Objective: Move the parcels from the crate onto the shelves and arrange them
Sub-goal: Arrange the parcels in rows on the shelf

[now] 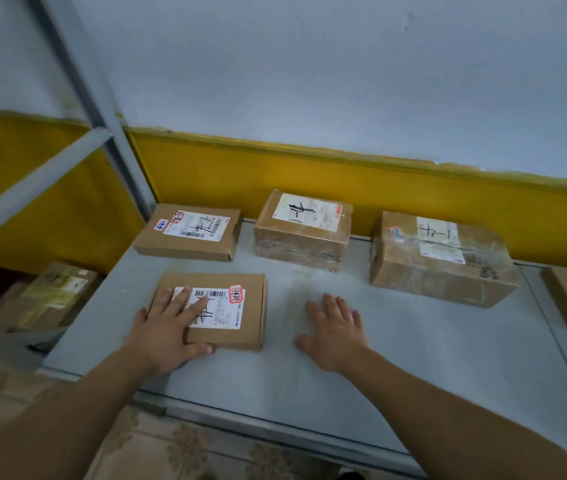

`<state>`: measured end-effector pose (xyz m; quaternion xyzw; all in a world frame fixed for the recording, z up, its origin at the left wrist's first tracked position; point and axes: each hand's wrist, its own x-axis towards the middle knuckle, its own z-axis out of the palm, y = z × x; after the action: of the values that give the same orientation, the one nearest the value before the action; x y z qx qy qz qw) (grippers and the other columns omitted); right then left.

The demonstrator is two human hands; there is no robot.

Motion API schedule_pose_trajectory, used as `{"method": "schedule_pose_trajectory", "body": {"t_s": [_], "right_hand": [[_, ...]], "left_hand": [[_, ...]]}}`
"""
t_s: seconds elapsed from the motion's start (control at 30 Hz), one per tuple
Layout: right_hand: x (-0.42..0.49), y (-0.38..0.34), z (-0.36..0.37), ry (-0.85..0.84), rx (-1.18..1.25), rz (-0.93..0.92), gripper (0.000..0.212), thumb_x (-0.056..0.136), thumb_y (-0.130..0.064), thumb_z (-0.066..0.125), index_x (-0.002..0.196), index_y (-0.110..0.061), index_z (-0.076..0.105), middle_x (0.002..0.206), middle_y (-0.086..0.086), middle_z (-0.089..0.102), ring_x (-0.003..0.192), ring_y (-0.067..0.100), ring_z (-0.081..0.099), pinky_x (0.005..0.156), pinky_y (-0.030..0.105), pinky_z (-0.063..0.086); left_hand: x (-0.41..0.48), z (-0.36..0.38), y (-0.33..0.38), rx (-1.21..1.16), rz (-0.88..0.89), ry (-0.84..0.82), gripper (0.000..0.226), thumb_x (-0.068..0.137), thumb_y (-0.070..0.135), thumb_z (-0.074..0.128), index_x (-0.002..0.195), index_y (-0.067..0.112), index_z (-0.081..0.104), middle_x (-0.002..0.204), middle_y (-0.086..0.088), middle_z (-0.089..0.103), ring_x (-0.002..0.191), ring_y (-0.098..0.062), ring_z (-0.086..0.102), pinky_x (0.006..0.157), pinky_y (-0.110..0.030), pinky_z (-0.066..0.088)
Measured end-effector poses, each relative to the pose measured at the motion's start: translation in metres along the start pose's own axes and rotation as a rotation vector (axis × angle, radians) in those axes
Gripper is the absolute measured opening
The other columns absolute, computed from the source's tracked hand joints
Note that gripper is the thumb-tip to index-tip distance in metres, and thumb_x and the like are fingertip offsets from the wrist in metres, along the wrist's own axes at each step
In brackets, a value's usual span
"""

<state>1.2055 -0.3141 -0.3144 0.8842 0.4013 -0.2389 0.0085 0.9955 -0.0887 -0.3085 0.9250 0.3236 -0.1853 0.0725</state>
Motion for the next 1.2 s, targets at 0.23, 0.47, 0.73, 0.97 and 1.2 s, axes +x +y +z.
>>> {"method": "schedule_pose_trajectory", "body": {"t_s": [0.23, 0.47, 0.73, 0.97, 1.2], "right_hand": [[-0.008, -0.076, 0.024, 0.012, 0.088, 0.188, 0.076, 0.097, -0.065, 0.032, 0.159, -0.029, 0.006, 0.166, 0.008, -0.010, 0.152, 0.031, -0.013, 0.121, 0.052, -0.003], [-0.023, -0.131, 0.048, 0.064, 0.140, 0.283, 0.060, 0.105, -0.050, 0.019, 0.159, -0.032, 0.002, 0.166, 0.007, -0.011, 0.152, 0.031, -0.016, 0.121, 0.050, -0.010], [-0.024, -0.149, 0.044, 0.003, 0.084, 0.296, 0.053, 0.104, -0.050, 0.018, 0.155, -0.044, 0.006, 0.166, 0.009, -0.012, 0.151, 0.038, -0.015, 0.120, 0.059, -0.006], [-0.020, -0.175, 0.045, -0.032, 0.030, 0.252, 0.063, 0.101, -0.059, 0.023, 0.157, -0.040, 0.002, 0.165, 0.012, -0.016, 0.150, 0.038, -0.018, 0.119, 0.060, -0.006], [-0.033, -0.157, 0.050, -0.006, 0.019, 0.273, 0.072, 0.097, -0.069, 0.022, 0.157, -0.039, -0.006, 0.165, 0.002, -0.018, 0.150, 0.032, -0.020, 0.121, 0.057, -0.008]], "left_hand": [[0.003, -0.004, -0.075, 0.007, 0.169, 0.004, 0.085, 0.085, 0.071, 0.046, 0.152, 0.043, 0.001, 0.162, 0.007, -0.013, 0.148, -0.019, -0.015, 0.118, -0.051, 0.010], [-0.007, -0.001, -0.113, -0.140, 0.234, -0.011, 0.069, 0.096, 0.048, 0.050, 0.153, 0.038, 0.012, 0.162, 0.006, -0.008, 0.148, -0.023, 0.008, 0.118, -0.038, 0.018], [-0.013, -0.002, -0.111, -0.246, 0.189, 0.030, 0.064, 0.099, 0.037, 0.049, 0.154, 0.026, 0.019, 0.163, 0.005, 0.000, 0.146, -0.017, 0.018, 0.115, -0.035, 0.025], [-0.025, -0.001, -0.143, -0.184, 0.114, 0.121, 0.078, 0.085, 0.068, 0.046, 0.149, 0.026, 0.033, 0.159, 0.002, 0.020, 0.144, -0.021, 0.022, 0.117, -0.044, 0.024], [-0.003, -0.001, -0.093, -0.041, 0.162, 0.062, 0.091, 0.080, 0.083, 0.032, 0.153, 0.037, 0.003, 0.162, 0.000, -0.009, 0.147, -0.030, -0.015, 0.113, -0.063, -0.003]]}}
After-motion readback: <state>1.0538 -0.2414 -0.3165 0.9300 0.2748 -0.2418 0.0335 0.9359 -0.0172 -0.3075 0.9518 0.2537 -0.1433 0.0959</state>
